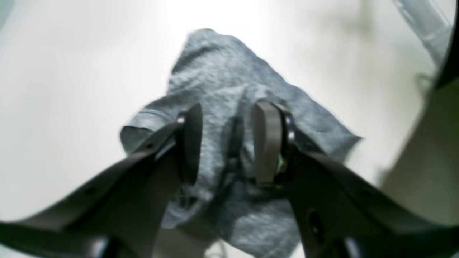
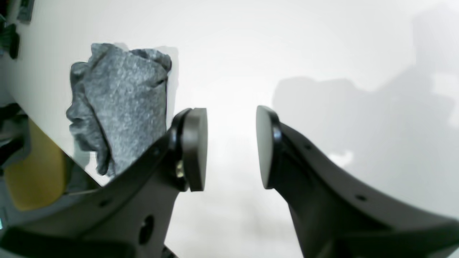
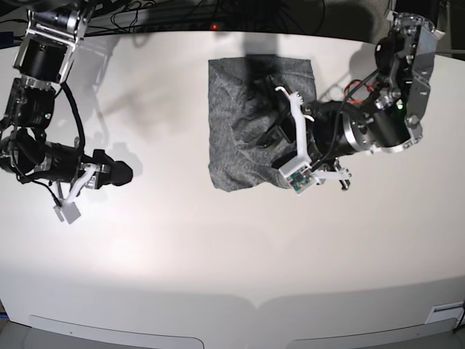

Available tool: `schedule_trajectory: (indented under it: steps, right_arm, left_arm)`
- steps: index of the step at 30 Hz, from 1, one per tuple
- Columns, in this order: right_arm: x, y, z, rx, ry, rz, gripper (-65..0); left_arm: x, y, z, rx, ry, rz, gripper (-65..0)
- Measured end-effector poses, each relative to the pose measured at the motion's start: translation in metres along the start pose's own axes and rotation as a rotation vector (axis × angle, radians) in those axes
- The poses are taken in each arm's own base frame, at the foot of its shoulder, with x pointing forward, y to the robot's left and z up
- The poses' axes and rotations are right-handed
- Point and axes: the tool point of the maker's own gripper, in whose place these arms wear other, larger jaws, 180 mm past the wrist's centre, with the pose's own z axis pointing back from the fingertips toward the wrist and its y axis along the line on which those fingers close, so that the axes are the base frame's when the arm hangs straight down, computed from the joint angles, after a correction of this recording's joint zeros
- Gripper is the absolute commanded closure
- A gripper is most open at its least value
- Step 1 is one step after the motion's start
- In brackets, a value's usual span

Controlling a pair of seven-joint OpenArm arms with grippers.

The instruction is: Fold the T-shirt properly

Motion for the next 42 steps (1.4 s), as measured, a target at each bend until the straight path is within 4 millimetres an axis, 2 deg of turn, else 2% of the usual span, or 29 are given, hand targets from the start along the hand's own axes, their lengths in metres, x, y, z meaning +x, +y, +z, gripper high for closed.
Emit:
schedule_trajectory:
  steps: [1,4,5,7,10,14,19,31,35,38,39,40,42]
  right_arm:
    - [0.001,0.001,0.000,0.008,-0.006,-0.001,-23.4]
    - [0.003,0.005,-0.001,0.025,-0.017,-0.004,-23.4]
    - [0.003,0.005,-0.001,0.027,-0.017,-0.004,-23.4]
    - [0.003,0.005,-0.001,0.025,-0.017,-0.004,-23.4]
    - [0.003,0.005,-0.001,0.025,-0.017,-0.004,-23.4]
    - [0.003,0.005,-0.001,0.026,-0.017,-0.004,-23.4]
    - [0.003,0.005,-0.001,0.025,-0.017,-0.004,-23.4]
    - [0.003,0.005,-0.001,0.026,-0.017,-0.004,-23.4]
    - [0.003,0.005,-0.001,0.028,-0.019,-0.004,-23.4]
    - [0.004,0.006,-0.001,0.028,-0.019,-0.004,-23.4]
    - [0.004,0.006,-0.001,0.029,-0.020,-0.003,-23.4]
    - [0.005,0.006,-0.001,0.029,-0.022,-0.002,-23.4]
    - [0.007,0.006,0.000,0.029,-0.026,0.001,-23.4]
  left_arm:
    - [-0.008,0.002,-0.004,0.009,0.002,0.013,-22.5]
    - [-0.048,-0.003,-0.012,0.002,0.103,0.067,-22.5]
    - [-0.054,-0.005,-0.012,-0.003,0.117,0.076,-22.5]
    - [-0.052,-0.005,-0.012,-0.002,0.109,0.076,-22.3]
    - [-0.038,-0.003,-0.012,0.008,0.044,0.064,-21.4]
    - [-0.036,0.004,-0.014,0.051,0.038,0.028,-21.4]
    - [-0.027,-0.003,-0.021,0.046,0.010,0.040,-21.4]
    - [-0.037,0.008,-0.021,0.106,0.053,0.040,-20.8]
    - [-0.044,0.004,-0.022,0.098,0.064,0.052,-10.6]
    - [-0.048,0.002,-0.022,0.094,0.074,0.058,-9.4]
    - [-0.047,0.003,-0.022,0.095,0.073,0.058,-7.4]
    - [-0.046,0.003,-0.022,0.096,0.069,0.057,-2.1]
    - [-0.046,0.003,-0.022,0.096,0.072,0.057,0.0]
